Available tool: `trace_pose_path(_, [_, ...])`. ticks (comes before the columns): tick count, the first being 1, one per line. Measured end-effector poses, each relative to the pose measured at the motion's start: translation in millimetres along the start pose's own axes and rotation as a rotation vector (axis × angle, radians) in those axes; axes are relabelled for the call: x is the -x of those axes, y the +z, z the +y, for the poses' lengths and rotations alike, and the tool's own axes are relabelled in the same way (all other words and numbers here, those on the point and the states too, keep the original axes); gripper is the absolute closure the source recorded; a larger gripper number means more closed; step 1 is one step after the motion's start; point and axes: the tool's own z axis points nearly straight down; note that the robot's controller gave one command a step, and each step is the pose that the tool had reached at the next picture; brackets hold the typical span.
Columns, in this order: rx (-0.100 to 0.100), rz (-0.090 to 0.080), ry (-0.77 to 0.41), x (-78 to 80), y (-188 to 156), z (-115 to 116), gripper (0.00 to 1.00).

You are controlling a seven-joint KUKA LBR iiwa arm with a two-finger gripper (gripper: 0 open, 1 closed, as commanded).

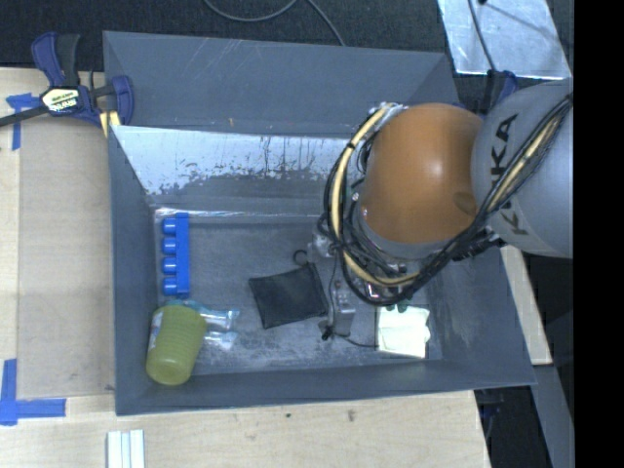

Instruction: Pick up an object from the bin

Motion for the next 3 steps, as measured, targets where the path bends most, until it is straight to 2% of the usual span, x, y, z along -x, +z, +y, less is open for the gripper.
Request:
trace_pose_path(1, [0.001,-0.009,0.002,1.7,-4.6,-0.3,0.0])
trace_pose_path(2, [0.002,-0.013,0.023,28.8,48.4,-10.8,0.0])
trace_pose_path(3, [0.002,-0.014,0.055,45.6,116.1,-22.3,0.0])
